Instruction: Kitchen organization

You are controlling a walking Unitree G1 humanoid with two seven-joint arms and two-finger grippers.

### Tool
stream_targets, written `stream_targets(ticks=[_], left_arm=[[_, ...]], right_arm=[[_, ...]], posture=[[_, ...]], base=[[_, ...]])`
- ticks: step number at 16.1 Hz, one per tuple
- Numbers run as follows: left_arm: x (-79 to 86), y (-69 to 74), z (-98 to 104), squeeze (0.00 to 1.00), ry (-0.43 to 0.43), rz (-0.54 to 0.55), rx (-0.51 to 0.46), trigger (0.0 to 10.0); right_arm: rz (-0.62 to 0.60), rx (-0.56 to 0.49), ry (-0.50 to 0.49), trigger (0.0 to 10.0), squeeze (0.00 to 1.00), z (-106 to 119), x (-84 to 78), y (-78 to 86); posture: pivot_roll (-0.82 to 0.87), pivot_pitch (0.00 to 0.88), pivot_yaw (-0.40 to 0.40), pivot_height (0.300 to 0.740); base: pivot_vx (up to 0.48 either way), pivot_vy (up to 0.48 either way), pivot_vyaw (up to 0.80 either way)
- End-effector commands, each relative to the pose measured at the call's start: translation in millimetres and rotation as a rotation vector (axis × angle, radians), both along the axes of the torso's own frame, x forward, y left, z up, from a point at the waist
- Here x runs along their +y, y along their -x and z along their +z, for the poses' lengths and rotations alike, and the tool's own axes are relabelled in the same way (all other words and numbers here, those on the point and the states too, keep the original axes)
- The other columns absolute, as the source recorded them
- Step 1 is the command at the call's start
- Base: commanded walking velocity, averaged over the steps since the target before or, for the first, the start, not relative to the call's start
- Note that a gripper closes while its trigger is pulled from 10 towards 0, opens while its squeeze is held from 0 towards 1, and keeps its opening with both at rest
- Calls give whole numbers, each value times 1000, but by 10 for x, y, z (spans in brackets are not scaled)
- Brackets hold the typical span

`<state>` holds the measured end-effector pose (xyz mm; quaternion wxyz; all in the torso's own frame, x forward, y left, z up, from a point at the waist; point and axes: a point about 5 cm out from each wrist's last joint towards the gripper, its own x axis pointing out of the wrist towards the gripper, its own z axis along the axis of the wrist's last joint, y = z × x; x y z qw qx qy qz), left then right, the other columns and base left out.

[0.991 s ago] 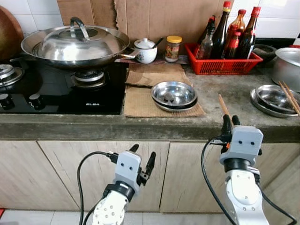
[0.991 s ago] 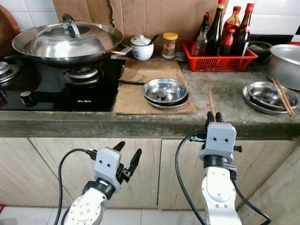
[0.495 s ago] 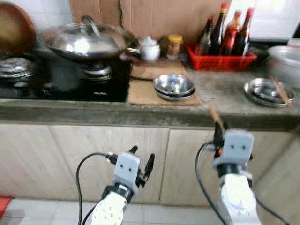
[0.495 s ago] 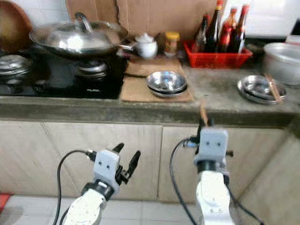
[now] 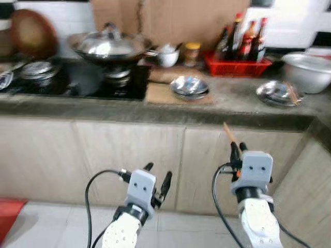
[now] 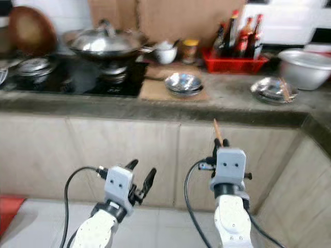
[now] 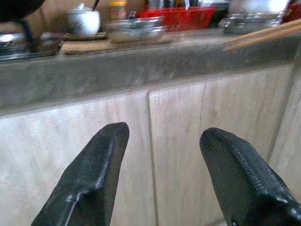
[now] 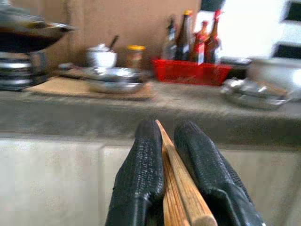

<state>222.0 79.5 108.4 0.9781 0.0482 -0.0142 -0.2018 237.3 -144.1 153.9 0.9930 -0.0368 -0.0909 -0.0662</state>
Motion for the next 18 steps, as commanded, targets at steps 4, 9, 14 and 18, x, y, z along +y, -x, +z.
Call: stream_targets(ticks=[4, 9, 14, 18], left_arm=[[-31, 3, 3, 0, -7, -21, -1, 10000], [-23, -4, -7, 0, -5, -13, 15, 10000], [-20, -17, -2, 0, 4, -13, 21, 10000], [-20, -17, 2, 0, 4, -17, 20, 10000]], right_arm=[[7, 12, -10, 10000, 0, -12, 6, 17], [9, 16, -11, 10000, 0, -19, 13, 24], [11, 15, -19, 10000, 0, -14, 31, 22], [15, 15, -19, 10000, 0, -11, 45, 22]], posture=[[74, 0, -28, 740], [76, 0, -24, 740], [74, 0, -26, 740], [73, 0, -25, 740]], base=[[0, 0, -400], [0, 0, -800], [0, 278, -800], [0, 346, -800]])
